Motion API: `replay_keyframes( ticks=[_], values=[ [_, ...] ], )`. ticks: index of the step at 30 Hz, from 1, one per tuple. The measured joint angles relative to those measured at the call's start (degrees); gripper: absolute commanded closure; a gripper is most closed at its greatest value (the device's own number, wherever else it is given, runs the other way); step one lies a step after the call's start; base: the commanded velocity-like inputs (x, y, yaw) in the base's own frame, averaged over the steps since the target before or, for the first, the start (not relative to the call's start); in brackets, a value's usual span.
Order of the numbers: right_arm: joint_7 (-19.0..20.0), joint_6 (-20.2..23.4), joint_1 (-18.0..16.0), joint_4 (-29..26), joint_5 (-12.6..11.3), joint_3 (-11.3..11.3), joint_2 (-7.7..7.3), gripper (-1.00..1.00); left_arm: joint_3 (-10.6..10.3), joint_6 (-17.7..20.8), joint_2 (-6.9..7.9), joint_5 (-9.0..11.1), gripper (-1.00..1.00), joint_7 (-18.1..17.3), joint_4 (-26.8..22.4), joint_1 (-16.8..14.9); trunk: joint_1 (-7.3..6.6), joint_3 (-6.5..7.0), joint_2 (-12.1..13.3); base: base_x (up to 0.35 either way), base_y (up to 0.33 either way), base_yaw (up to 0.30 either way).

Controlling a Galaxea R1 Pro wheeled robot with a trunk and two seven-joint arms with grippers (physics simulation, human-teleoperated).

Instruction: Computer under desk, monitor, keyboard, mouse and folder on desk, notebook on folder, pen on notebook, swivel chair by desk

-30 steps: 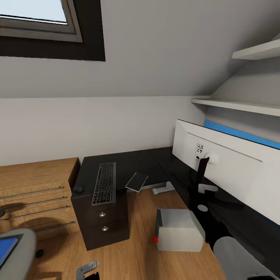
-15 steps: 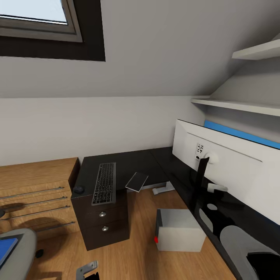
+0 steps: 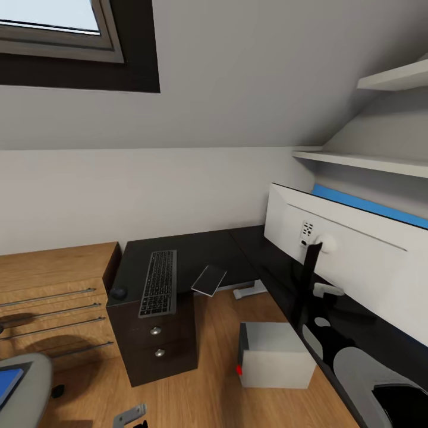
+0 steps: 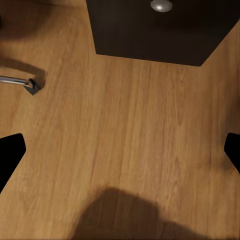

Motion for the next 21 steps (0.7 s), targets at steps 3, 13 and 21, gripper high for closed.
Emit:
replay_keyframes(
  ticks=[3,13,21],
  values=[
    [0.09,-0.02,0.01,0.01,0.02,0.02,-0.01,-1.00,0.00,-0.13,0.00,-0.01,-1.00,0.00,0.00,0.03,-0.02,0.00,0.00,0.206,0.000,0.000],
    [1.62,-0.08,0.04,0.01,0.25,0.03,-0.09,-1.00,0.04,-0.21,0.02,-0.08,-1.00,0.01,0.00,0.00,-0.01,0.00,0.00,0.121,0.000,0.000],
    [2.06,0.01,0.05,0.01,0.11,-0.01,-0.20,-1.00,0.08,-0.21,0.02,-0.09,-1.00,0.03,0.00,0.01,0.00,0.00,0.00,0.119,0.000,0.000]
  ],
)
